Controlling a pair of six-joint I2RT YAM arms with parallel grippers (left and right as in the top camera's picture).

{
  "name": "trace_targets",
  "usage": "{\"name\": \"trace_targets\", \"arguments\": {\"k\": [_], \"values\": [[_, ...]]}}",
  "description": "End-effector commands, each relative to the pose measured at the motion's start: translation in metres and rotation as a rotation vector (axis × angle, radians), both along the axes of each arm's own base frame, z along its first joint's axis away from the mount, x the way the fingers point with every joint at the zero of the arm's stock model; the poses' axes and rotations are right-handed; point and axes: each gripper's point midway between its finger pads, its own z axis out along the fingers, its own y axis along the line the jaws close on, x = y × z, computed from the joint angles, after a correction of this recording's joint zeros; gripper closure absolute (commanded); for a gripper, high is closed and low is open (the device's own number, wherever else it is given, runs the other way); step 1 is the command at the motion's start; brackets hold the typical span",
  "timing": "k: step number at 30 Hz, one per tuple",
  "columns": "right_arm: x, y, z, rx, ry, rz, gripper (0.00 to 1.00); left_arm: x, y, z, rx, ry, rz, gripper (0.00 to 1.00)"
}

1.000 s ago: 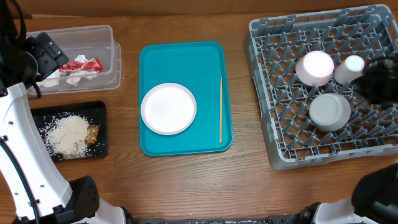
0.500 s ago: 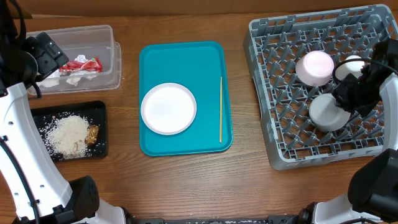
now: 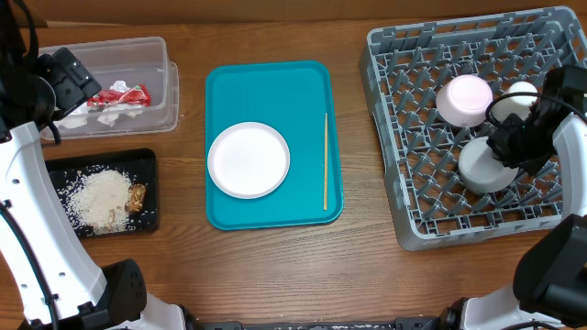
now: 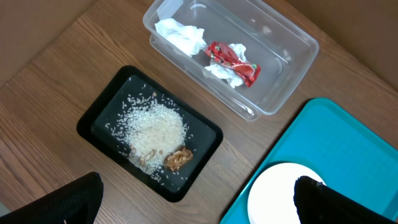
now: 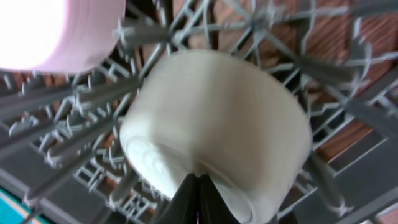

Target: Sort waste into correct bins and load items into the dishwasher

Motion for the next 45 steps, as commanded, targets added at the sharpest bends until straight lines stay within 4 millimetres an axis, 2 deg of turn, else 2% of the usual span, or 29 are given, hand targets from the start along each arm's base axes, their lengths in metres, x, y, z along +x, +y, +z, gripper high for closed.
{"name": "trace_targets", "arguments": {"k": [1,7,12,15,17,21,23,24,25,26,27,29,32,36,39,42,45], "values": [[0.000,-0.012,0.000,-0.053,0.003,-0.034,0.96,0.001,0.000,-0.003,0.001,0.009,0.008,0.00],[0.004,-0.030,0.009,-0.144,-0.004,-0.077,0.96,0.001,0.000,-0.003,0.001,0.009,0.008,0.00],[0.002,-0.025,0.009,-0.119,-0.001,-0.088,0.96,0.001,0.000,-0.003,0.001,0.009,0.008,0.00],[0.007,-0.006,0.018,-0.038,-0.050,-0.045,0.96,0.001,0.000,-0.003,0.001,0.009,0.008,0.00],[0.013,0.010,0.032,0.004,-0.110,0.020,0.96,0.001,0.000,-0.003,0.001,0.009,0.008,0.00],[0.025,0.049,0.080,0.036,-0.273,0.187,0.95,0.001,0.000,-0.003,0.001,0.009,0.008,0.00],[0.027,0.074,0.107,0.032,-0.364,0.286,0.86,0.001,0.000,-0.003,0.001,0.009,0.008,0.00],[0.027,0.087,0.119,0.026,-0.401,0.320,0.70,0.001,0.000,-0.003,0.001,0.009,0.008,0.00],[0.028,0.099,0.128,0.023,-0.434,0.357,0.49,0.001,0.000,-0.003,0.001,0.009,0.008,0.00],[0.028,0.112,0.135,0.022,-0.460,0.394,0.36,0.001,0.000,-0.003,0.001,0.009,0.008,0.00],[0.028,0.126,0.140,0.025,-0.481,0.432,0.28,0.001,0.000,-0.003,0.001,0.009,0.008,0.00],[0.027,0.159,0.143,0.042,-0.501,0.521,0.22,0.001,0.000,-0.003,0.001,0.009,0.008,0.00],[0.025,0.201,0.134,0.075,-0.484,0.631,0.22,0.001,0.000,-0.003,0.001,0.009,0.008,0.00],[0.025,0.255,0.104,0.110,-0.427,0.758,0.24,0.001,0.000,-0.003,0.001,0.009,0.008,0.00],[0.026,0.287,0.072,0.098,-0.357,0.797,0.25,0.001,0.000,-0.003,0.001,0.009,0.008,0.00],[0.027,0.319,0.038,0.088,-0.298,0.860,0.31,0.001,0.000,-0.003,0.001,0.009,0.008,0.00],[0.030,0.330,0.001,0.019,-0.224,0.827,0.35,0.001,0.000,-0.003,0.001,0.009,0.008,0.00]]}}
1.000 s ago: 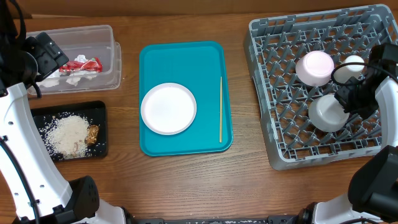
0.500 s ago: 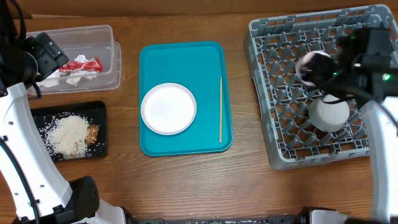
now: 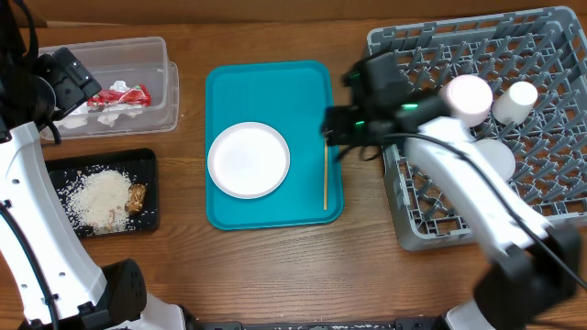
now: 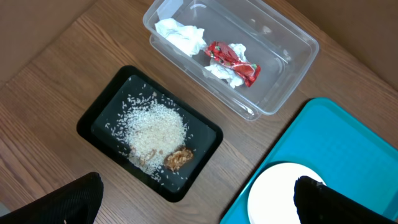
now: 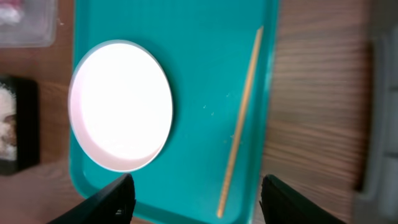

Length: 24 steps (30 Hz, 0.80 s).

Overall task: Sort waste into correct bins and load items into the dishwasher
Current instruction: 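Move the right gripper to the wooden chopstick on the tray and grasp it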

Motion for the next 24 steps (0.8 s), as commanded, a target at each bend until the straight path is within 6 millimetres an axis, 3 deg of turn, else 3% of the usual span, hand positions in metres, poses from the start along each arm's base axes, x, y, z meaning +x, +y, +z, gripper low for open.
{"name": "trace_targets", "arguments": {"k": [1,7,12,16,24], "values": [[0.003,-0.001,-0.039,-0.119,0.035,-0.082,0.35,0.001,0.000,-0.003,0.000,0.009,0.007,0.00],[0.007,0.009,-0.094,-0.188,0.094,-0.120,0.38,0.001,0.000,-0.003,0.000,0.009,0.007,0.00],[0.007,0.012,-0.124,-0.200,0.143,-0.121,0.41,0.001,0.000,-0.003,0.000,0.009,0.007,0.00],[0.004,0.015,-0.137,-0.200,0.172,-0.114,0.45,0.001,0.000,-0.003,0.000,0.009,0.007,0.00],[0.008,0.009,-0.139,-0.226,0.157,-0.148,0.46,0.001,0.000,-0.003,0.000,0.009,0.007,0.00]]}}
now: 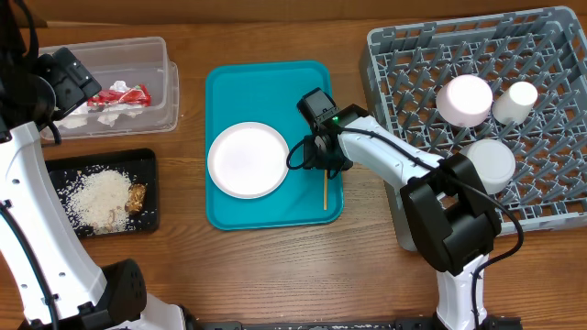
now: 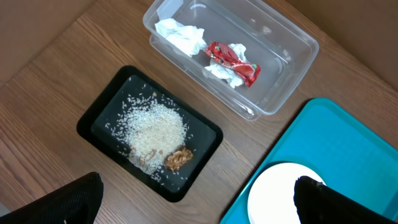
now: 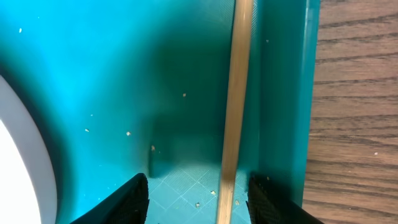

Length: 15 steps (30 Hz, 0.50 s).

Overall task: Sort waste into correct bins and load items into the dishwasher
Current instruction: 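Move the right gripper to the wooden chopstick on the tray and grasp it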

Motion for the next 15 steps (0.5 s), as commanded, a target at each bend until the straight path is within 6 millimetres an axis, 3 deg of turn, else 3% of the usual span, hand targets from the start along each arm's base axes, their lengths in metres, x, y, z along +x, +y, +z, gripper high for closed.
{"name": "trace_targets", "arguments": {"k": [1,13,15], "values": [[0.003,-0.003,-0.001,-0.016,-0.012,-0.020,0.46,0.001,0.000,-0.003,0.001,0.009,0.008,0.00],[-0.008,0.007,-0.022,-0.079,-0.010,0.013,0.56,0.001,0.000,-0.003,0.001,0.009,0.008,0.00],[-0.007,0.006,-0.022,-0.091,-0.020,-0.003,0.62,0.001,0.000,-0.003,0.001,0.009,0.008,0.00]]}}
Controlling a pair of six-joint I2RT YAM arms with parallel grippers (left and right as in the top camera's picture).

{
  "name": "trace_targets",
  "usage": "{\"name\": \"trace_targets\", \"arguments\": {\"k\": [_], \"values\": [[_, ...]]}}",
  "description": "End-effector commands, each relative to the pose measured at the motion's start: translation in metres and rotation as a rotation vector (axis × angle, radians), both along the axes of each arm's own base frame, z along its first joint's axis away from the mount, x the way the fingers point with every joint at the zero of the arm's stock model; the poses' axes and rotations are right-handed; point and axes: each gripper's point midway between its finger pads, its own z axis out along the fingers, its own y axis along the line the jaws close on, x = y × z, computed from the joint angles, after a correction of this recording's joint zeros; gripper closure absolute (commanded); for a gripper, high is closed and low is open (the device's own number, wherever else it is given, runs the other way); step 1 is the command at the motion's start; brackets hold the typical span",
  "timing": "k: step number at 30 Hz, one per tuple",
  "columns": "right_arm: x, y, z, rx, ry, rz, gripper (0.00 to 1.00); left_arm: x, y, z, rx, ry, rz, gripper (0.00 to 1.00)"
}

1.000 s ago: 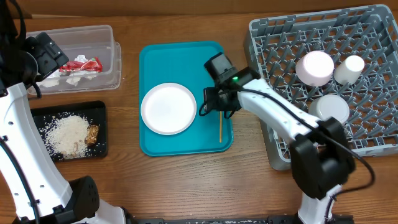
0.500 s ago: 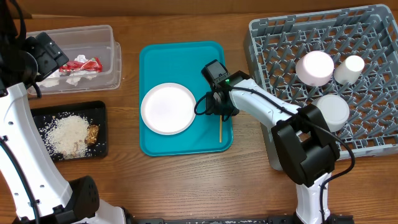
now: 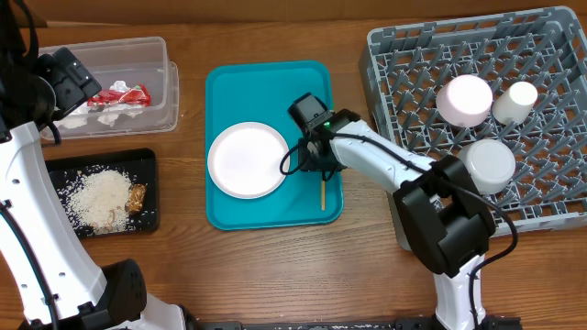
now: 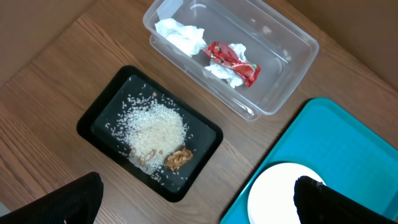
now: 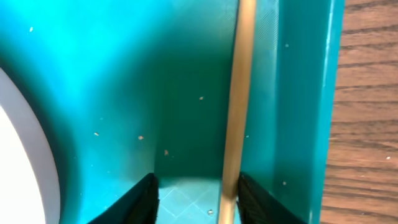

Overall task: Sort waste into correct bins and load items into the dishwasher
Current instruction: 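Move the right gripper to the wooden chopstick on the tray and grasp it, then carry the chopstick right and insert it upright into the rack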

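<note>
A thin wooden chopstick (image 5: 240,93) lies along the right side of the teal tray (image 3: 266,82), just inside its rim. My right gripper (image 5: 196,200) is low over it, open, one finger on each side of the stick, which lies nearer the right finger. In the overhead view the right gripper (image 3: 318,156) hides most of the chopstick (image 3: 322,195). A white plate (image 3: 247,160) sits on the tray to the left. My left gripper (image 4: 196,202) hangs open high over the table's left side, holding nothing.
A grey dish rack (image 3: 404,55) at the right holds a pink bowl (image 3: 465,99), a white cup (image 3: 521,95) and a white bowl (image 3: 492,165). At the left stand a clear bin (image 3: 156,55) with wrappers and a black tray (image 3: 101,197) with rice.
My right gripper's fingers stand a little closer together around the chopstick, and the camera sits slightly nearer the tray. The left arm has not moved.
My right gripper was first at a white cup in the dish rack. Then it was open above the tray's right side, the cup left in the rack. After that it was low over the chopstick, and now its fingers are narrower around it.
</note>
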Motion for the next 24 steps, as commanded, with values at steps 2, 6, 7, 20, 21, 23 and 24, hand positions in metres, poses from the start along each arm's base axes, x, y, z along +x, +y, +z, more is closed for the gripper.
{"name": "trace_targets", "arguments": {"k": [2,6,7,20,21,23,24], "values": [[-0.005,-0.003,-0.019,-0.051,0.014,-0.022,0.70,0.001,0.000,-0.003,0.000,0.009,0.007,0.00],[-0.005,-0.004,-0.019,-0.052,0.015,-0.023,0.91,0.001,0.000,-0.003,0.000,0.009,0.007,0.00],[-0.004,-0.004,-0.019,-0.052,0.015,-0.024,0.96,0.001,0.000,-0.003,0.000,0.009,0.007,0.00],[0.033,-0.019,0.069,-0.004,-0.073,-0.057,0.96,0.001,0.000,-0.003,0.000,0.009,0.007,0.00],[0.039,-0.025,0.083,0.005,-0.095,-0.054,0.96,0.001,0.000,-0.003,0.000,0.009,0.007,0.00],[0.052,-0.039,0.115,0.020,-0.150,-0.052,0.96,0.001,0.000,-0.003,0.000,0.009,0.007,0.00],[0.058,-0.048,0.131,0.027,-0.178,-0.054,0.96,0.001,0.000,-0.003,0.000,0.009,0.007,0.00]]}}
